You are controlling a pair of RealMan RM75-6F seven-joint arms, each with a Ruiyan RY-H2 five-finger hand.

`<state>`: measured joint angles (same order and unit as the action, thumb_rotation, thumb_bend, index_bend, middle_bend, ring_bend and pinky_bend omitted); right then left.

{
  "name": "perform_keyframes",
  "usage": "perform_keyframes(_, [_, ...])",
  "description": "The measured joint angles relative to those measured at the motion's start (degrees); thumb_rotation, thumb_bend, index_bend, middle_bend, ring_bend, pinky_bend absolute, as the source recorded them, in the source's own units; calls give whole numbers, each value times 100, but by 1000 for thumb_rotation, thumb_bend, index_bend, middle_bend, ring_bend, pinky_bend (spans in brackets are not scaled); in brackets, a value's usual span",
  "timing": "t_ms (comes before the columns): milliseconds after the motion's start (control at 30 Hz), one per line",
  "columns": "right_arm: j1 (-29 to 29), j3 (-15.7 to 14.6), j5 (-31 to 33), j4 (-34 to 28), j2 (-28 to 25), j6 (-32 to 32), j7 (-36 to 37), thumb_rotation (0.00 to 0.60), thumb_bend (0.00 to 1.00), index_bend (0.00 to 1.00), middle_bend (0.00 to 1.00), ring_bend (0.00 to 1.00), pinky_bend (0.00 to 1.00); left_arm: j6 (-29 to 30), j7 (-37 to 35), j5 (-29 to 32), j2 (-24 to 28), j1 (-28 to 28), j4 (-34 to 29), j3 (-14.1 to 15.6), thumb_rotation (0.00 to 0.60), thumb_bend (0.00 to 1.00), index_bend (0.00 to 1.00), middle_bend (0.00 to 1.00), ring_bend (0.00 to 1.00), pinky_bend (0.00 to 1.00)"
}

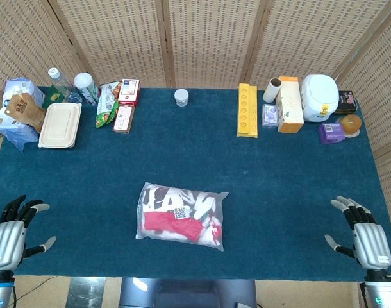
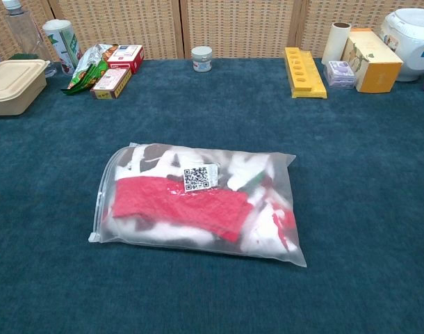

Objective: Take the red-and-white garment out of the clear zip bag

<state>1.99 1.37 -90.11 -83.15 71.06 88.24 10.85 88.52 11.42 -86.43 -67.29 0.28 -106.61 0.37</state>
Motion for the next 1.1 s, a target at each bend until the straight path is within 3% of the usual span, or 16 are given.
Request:
perform_keyframes(733, [33, -25, -113, -93, -27, 2, -38, 600, 248, 190, 162, 166, 175, 12, -168, 8, 8, -6, 121, -64, 600, 134, 285, 238, 75, 79])
perform_keyframes(1100, [340, -225, -834, -387, -238, -133, 339, 600, 215, 190, 163, 170, 181, -53, -177, -25, 183, -119, 113, -160, 600, 134, 285, 238, 74, 79])
